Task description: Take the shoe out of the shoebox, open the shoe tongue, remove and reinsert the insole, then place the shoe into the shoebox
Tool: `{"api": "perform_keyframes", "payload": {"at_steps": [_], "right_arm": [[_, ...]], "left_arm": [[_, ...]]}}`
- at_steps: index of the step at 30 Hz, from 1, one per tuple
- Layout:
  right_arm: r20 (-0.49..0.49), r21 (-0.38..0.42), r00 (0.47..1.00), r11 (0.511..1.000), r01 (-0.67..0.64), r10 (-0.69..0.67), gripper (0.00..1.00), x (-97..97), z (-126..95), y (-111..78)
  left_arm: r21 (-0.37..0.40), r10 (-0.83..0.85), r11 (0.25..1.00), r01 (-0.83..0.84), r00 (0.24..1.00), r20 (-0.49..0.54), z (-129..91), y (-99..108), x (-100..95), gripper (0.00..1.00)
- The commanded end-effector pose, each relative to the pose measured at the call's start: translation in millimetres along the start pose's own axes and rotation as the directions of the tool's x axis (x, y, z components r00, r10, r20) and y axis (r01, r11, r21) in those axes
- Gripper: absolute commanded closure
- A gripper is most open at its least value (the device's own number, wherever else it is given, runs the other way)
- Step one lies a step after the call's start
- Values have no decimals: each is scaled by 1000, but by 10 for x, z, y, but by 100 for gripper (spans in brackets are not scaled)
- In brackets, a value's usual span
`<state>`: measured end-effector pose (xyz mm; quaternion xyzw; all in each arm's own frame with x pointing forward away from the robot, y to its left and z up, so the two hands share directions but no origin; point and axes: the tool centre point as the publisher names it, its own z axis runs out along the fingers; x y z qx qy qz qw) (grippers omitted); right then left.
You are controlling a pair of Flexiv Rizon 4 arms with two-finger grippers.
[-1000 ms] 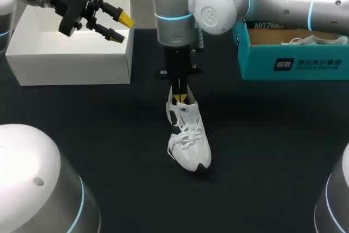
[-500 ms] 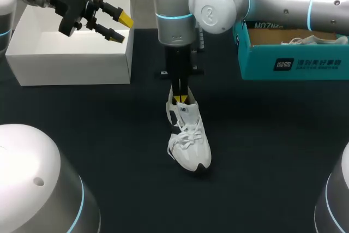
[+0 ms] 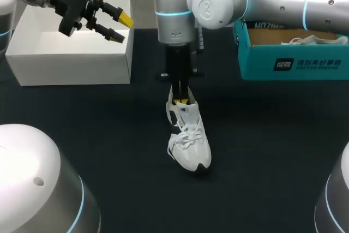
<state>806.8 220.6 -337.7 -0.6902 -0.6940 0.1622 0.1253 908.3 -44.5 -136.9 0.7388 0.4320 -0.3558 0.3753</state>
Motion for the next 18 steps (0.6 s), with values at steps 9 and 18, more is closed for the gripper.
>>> {"api": "perform_keyframes", "payload": {"at_steps": [9,18], "right_arm": [[1,20,1000,999,-28,28,38,-27,74,-26],[-1,35,999,999,-37,37,0,-40,98,-47]], "left_arm": [[0,1,1000,-1,1000,-3,-5,-6,-4,0],[0,1,1000,-1,1000,-3,-5,-6,-4,0]]}}
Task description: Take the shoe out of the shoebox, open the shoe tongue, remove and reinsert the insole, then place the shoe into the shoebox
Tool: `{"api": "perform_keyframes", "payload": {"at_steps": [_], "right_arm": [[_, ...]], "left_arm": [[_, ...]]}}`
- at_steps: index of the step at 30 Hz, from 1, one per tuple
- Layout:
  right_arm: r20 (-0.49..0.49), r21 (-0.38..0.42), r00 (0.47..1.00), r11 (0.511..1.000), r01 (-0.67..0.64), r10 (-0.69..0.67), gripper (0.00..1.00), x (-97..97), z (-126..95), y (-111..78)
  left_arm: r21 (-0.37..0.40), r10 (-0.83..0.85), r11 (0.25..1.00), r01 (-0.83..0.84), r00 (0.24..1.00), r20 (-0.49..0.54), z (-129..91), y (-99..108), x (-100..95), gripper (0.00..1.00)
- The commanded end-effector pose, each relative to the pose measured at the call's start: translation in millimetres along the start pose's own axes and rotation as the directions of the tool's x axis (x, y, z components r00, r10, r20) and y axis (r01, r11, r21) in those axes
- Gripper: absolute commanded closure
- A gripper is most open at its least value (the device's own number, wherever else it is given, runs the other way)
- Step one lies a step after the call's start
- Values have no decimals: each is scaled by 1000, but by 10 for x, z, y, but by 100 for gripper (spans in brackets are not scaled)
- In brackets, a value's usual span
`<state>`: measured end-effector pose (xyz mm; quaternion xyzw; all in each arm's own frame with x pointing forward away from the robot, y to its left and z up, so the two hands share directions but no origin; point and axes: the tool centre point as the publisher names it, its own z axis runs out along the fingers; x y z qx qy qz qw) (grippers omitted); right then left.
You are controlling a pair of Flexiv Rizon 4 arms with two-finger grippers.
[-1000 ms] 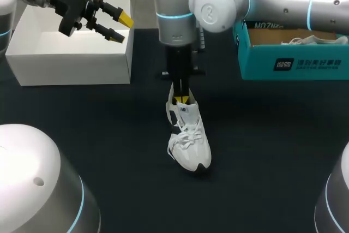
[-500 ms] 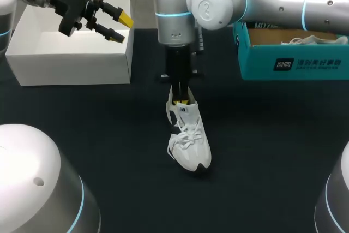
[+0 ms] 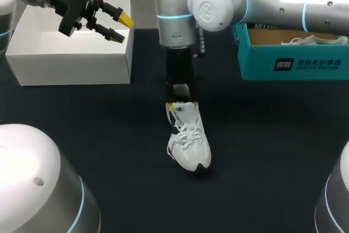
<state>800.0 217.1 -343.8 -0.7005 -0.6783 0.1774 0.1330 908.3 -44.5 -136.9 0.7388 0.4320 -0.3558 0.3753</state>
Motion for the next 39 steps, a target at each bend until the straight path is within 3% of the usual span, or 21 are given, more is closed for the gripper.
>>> {"api": "perform_keyframes", "payload": {"at_steps": [1,25,39], "right_arm": [[-4,4,1000,1000,1,-1,0,-10,21,-10],[19,31,998,998,-54,54,0,-52,1,-279],[30,-7,992,992,-124,124,0,47,-110,-796]], "left_arm": [[0,1,1000,-1,1000,-3,-5,-6,-4,0],[0,1,1000,-1,1000,-3,-5,-6,-4,0],[0,1,1000,-1,1000,-3,-5,-6,-4,0]]}}
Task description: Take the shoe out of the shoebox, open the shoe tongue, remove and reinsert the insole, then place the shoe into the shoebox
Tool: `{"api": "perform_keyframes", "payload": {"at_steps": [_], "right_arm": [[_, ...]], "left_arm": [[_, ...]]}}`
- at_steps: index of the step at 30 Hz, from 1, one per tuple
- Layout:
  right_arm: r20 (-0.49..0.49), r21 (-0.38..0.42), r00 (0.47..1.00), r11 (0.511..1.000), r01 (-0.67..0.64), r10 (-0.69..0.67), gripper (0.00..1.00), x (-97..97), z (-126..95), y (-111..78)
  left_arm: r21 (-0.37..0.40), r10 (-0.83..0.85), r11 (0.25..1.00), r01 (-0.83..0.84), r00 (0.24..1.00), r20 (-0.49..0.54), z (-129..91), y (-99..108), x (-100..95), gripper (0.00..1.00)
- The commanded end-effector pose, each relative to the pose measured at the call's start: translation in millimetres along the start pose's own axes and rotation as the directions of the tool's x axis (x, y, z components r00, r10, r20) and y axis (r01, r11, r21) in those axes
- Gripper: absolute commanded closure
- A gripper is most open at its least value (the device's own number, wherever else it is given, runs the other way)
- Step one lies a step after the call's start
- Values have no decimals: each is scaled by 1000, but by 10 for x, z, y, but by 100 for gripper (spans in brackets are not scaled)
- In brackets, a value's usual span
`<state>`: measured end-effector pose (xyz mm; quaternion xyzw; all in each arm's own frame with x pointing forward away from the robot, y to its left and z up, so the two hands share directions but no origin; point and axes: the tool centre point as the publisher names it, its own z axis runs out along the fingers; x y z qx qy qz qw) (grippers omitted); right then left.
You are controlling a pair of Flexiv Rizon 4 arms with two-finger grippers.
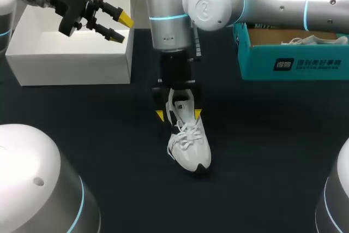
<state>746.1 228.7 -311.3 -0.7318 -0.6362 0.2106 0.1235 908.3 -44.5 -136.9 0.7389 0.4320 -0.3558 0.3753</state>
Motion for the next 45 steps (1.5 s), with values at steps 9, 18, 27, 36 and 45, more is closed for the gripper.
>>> {"api": "perform_keyframes", "payload": {"at_steps": [9,18,27,36,45], "right_arm": [[-57,-111,997,992,-62,56,100,-122,66,-293],[-52,-183,999,983,-5,-5,100,-135,64,-63],[-26,-214,999,977,22,-28,100,-201,-42,188],[-10,-212,998,976,54,-57,100,-156,-11,499],[-23,-206,998,977,46,-52,100,-158,64,590]], "left_arm": [[0,1,1000,-1,1000,-3,-5,-6,-4,0],[0,1,1000,-1,1000,-3,-5,-6,-4,0],[0,1,1000,-1,1000,-3,-5,-6,-4,0],[0,1,1000,-1,1000,-3,-5,-6,-4,0],[0,1,1000,-1,1000,-3,-5,-6,-4,0]]}}
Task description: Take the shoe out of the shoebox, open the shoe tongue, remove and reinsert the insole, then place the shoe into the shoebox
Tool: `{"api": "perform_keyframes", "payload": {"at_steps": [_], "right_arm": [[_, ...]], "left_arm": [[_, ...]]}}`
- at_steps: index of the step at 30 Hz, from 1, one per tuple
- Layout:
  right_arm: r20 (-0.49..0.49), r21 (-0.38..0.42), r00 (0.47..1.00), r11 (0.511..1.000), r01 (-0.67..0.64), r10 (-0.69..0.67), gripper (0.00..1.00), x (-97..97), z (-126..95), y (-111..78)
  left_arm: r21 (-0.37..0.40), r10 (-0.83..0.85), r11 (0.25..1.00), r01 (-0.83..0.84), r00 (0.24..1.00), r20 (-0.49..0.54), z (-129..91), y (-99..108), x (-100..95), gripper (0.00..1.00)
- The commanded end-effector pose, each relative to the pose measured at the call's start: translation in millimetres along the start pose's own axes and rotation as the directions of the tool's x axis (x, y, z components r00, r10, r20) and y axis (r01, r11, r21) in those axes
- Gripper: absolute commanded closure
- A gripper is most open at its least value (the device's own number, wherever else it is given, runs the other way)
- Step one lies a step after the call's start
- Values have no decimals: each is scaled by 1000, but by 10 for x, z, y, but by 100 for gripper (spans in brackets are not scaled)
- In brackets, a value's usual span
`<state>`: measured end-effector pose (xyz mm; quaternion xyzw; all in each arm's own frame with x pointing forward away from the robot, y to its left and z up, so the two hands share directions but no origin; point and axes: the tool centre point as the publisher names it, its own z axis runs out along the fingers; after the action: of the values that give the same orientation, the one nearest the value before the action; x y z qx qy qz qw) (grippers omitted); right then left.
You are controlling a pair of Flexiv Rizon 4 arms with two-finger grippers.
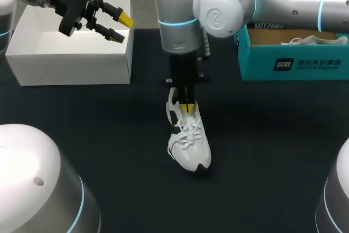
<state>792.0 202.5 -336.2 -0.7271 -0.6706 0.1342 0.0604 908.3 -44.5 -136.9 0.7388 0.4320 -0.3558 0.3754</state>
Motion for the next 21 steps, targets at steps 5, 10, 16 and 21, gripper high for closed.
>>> {"api": "perform_keyframes", "payload": {"at_steps": [5,10,16,21], "right_arm": [[-37,-109,994,989,101,-105,100,3,-68,-22],[-29,-204,969,950,236,-247,100,-34,-151,-55],[35,-219,900,875,431,-434,100,-43,-266,-54],[78,-195,821,799,569,-565,100,-33,-347,-54]], "left_arm": [[0,1,1000,-1,1000,-3,-5,-6,-4,0],[0,1,1000,-1,1000,-3,-5,-6,-4,0],[0,1,1000,-1,1000,-3,-5,-6,-4,0],[0,1,1000,-1,1000,-3,-5,-6,-4,0]]}}
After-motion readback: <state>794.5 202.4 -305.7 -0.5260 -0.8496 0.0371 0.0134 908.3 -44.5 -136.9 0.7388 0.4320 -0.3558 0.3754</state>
